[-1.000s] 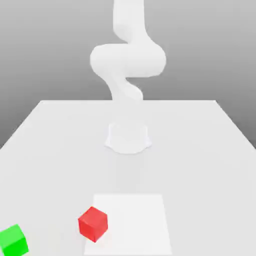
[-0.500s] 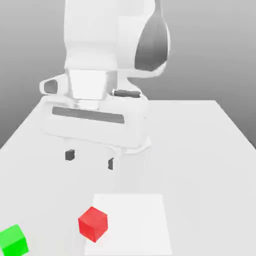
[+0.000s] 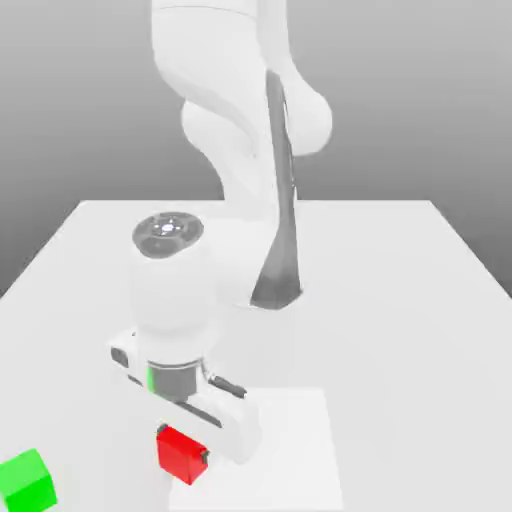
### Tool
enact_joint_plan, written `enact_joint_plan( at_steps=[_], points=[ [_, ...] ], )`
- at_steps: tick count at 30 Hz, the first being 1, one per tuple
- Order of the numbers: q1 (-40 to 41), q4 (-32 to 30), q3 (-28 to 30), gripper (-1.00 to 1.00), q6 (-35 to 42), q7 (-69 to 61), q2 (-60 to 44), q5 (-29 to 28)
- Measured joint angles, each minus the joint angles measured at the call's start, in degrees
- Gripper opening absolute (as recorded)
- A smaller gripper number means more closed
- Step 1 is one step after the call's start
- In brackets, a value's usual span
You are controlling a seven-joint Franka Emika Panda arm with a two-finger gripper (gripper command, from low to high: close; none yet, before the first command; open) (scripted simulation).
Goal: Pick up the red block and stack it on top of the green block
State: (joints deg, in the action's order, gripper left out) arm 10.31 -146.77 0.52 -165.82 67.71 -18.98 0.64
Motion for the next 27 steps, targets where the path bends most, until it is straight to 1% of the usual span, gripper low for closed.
enact_joint_plan(
  at_steps=[3, 8, 11, 18, 20, 22, 23, 27],
  points=[
    [0.07, -0.04, -0.04, -1.0, 0.21, 0.05, 0.24, -0.06],
    [0.07, -1.39, 0.07, -1.0, 7.95, 0.28, 9.32, -0.36],
    [1.8, 2.88, 2.27, -1.0, 12.13, 2.85, 9.21, 0.53],
    [7.64, 16.98, 9.05, -1.0, 20.8, 10.45, 3.53, 3.98],
    [8.59, 18.56, 9.25, -1.0, 19.14, 10.58, 0.19, 5.25],
    [9.3, 19.13, 8.64, -1.0, 15.83, 9.94, -3.76, 6.54],
    [9.49, 19.25, 8.43, 1.0, 14.78, 9.74, -4.93, 6.89],
    [9.49, 19.25, 8.43, 1.0, 14.78, 9.74, -4.93, 6.89]
  ],
)
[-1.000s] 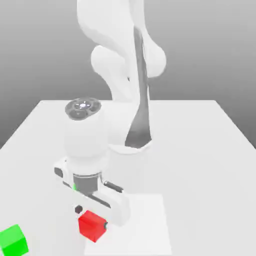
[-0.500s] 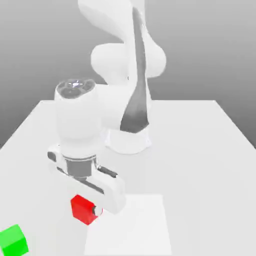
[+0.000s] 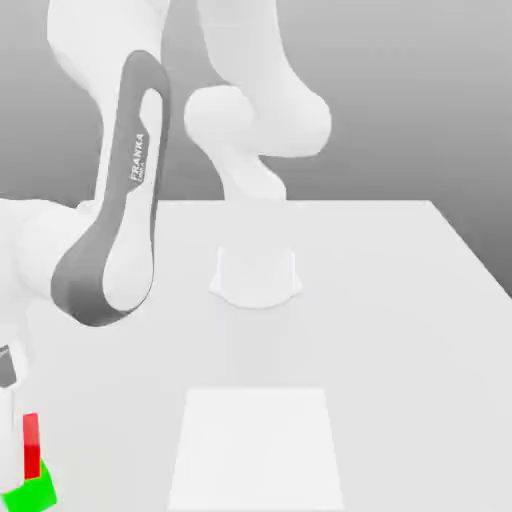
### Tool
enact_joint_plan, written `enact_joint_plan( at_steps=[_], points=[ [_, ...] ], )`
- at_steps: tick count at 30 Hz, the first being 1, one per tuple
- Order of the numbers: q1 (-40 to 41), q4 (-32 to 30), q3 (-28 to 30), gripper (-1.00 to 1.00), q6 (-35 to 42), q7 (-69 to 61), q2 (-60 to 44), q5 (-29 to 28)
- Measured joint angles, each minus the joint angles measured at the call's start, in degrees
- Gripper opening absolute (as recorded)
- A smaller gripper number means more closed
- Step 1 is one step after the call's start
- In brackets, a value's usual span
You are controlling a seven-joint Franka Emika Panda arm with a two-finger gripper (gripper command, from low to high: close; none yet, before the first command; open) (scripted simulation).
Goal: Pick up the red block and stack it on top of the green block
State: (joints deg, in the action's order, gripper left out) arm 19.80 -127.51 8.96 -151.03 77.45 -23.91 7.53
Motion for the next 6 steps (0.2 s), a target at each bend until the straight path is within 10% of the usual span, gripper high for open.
enact_joint_plan(
  at_steps=[6],
  points=[
    [-0.86, -0.24, 1.23, 1.0, 4.98, 1.24, 5.24, -1.71]
  ],
)
